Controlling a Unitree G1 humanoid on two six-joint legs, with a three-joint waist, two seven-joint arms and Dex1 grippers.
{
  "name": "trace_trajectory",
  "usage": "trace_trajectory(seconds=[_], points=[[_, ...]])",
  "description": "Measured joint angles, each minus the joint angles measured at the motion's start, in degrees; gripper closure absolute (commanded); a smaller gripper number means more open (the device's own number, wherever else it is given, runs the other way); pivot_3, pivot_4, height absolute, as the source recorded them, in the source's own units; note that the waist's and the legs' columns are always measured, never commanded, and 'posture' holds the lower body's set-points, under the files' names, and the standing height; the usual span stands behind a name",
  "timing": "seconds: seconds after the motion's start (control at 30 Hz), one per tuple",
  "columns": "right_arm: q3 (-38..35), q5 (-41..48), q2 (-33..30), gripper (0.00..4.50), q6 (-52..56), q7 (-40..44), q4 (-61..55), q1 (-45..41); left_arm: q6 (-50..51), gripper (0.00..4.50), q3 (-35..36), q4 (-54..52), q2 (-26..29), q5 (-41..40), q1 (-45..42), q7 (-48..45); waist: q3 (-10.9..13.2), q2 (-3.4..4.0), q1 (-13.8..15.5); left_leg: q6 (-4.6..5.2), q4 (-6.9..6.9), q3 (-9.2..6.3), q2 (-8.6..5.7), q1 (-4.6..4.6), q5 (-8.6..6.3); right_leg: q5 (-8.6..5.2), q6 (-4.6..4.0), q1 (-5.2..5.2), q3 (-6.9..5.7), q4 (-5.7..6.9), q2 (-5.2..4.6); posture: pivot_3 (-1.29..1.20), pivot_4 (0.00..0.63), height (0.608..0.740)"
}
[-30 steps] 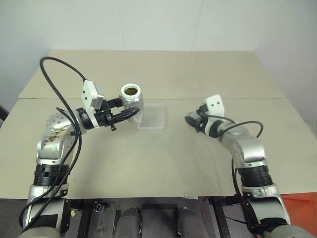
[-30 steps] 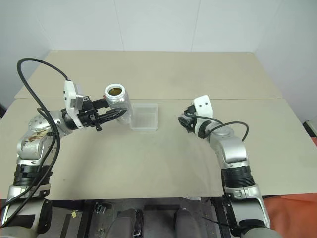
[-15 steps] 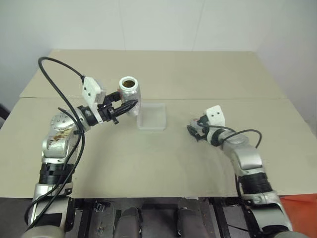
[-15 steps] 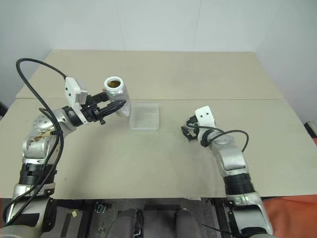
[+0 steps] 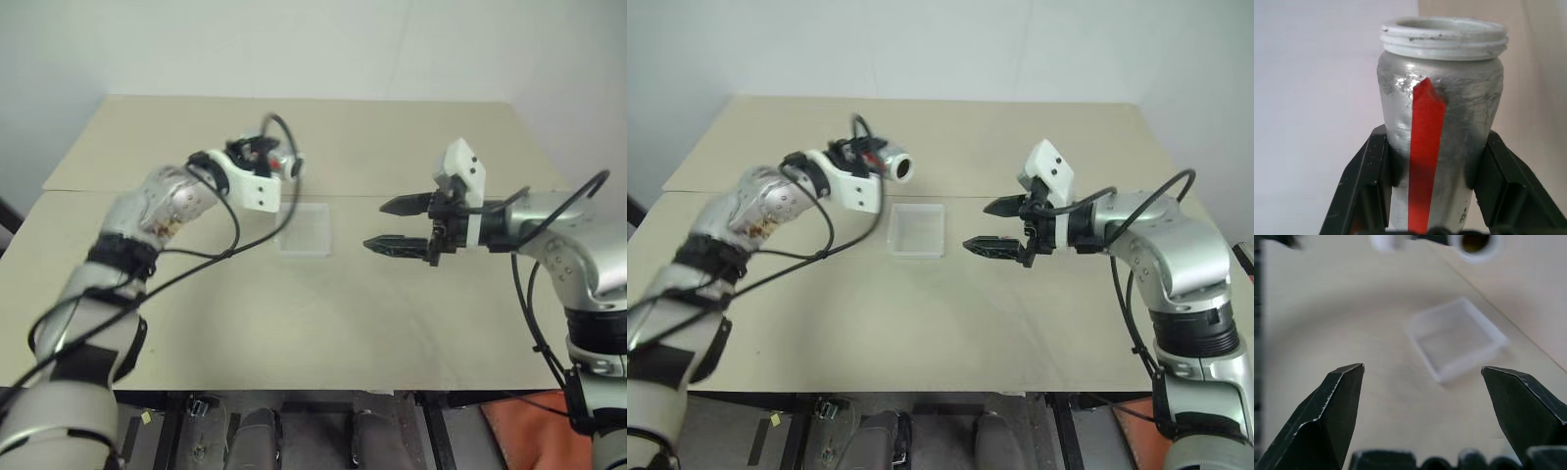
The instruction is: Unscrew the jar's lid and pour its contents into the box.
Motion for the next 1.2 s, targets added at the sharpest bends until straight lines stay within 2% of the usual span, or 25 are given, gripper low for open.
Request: trace_trajectory(seconds=[0.1, 0.3, 0.5, 0.63, 0.77, 0.97, 1.1, 1.2], points=[[2.17, 0.01, -0.01, 0.03, 0.21, 1.1, 0.37, -0.79, -0.81, 2.61, -9.89, 4.7, -0.11, 14.46, -6.57, 11.65, 0.0, 0.0, 0.25, 0.0, 0.01, 0.03, 0.0, -0.09, 0.0, 0.0, 0.01, -0.1, -0.01, 0.03, -0.01, 0.0, 0.15, 0.74], [2.4, 1.8, 0.78, 0.03, 1.91, 0.65, 1.46, -1.8, 2.95, 2.61, -22.43, 9.52, -2.52, 31.38, -10.98, 25.8, 0.01, -0.01, 0.23, -0.01, 0.05, 0.01, 0.01, -0.32, 0.0, 0.0, 0.0, -0.29, -0.05, 0.09, -0.02, 0.0, 0.15, 0.74], [1.17, 3.63, 1.09, 0.03, 3.29, -0.85, 1.18, -1.99, 8.04, 2.61, -24.4, 10.55, -5.89, 34.24, -11.09, 30.66, 0.01, -0.02, 0.25, 0.0, 0.07, 0.0, 0.01, -0.35, 0.0, 0.0, 0.01, -0.3, -0.07, 0.1, -0.04, 0.0, 0.15, 0.74], [0.92, 4.29, 1.14, 0.03, 3.89, -1.66, 0.27, -1.8, 7.62, 2.61, -24.32, 10.42, -5.37, 33.88, -11.08, 30.57, 0.01, -0.02, -0.05, 0.0, 0.07, -0.01, 0.02, -0.34, 0.01, 0.0, 0.0, -0.31, -0.06, 0.24, -0.03, 0.0, 0.15, 0.74], [0.84, 4.4, 1.77, 0.03, 3.9, -2.64, -0.14, -1.4, 6.55, 2.61, -22.66, 10.09, -4.4, 30.6, -10.66, 28.4, 0.01, -0.02, -0.02, -0.01, 0.13, -0.01, 0.01, -0.34, 0.01, 0.0, 0.0, -0.33, -0.06, 0.51, -0.04, 0.0, 0.15, 0.74], [0.78, 4.47, 1.91, 0.03, 3.9, -3.14, -0.2, -0.75, 3.72, 2.61, -13.92, 11.05, -2.41, 18.77, -8.51, 21.1, 0.01, -0.02, -0.01, -0.01, 0.18, -0.01, 0.02, -0.34, 0.01, 0.0, 0.0, -0.31, -0.07, 0.54, -0.04, 0.0, 0.15, 0.74], [0.54, 4.56, 1.95, 0.03, 3.89, -3.13, 0.08, -0.61, 2.54, 2.61, -3.57, 11.9, -2.45, 3.93, -4.58, 11.16, 0.01, -0.02, -0.02, -0.01, 0.24, -0.02, 0.05, -0.35, 0.01, 0.0, 0.0, -0.29, -0.11, 0.55, -0.04, 0.0, 0.15, 0.74], [0.18, 4.95, 2.09, 0.03, 3.88, -3.25, 0.23, -0.33, 4.28, 2.61, 7.72, 9.83, -3.85, -13.21, 1.84, -2.63, 0.0, 0.0, -0.09, -0.01, 0.31, -0.02, 0.1, -0.34, 0.01, 0.0, 0.0, -0.26, -0.13, 0.58, -0.03, 0.0, 0.15, 0.74]])
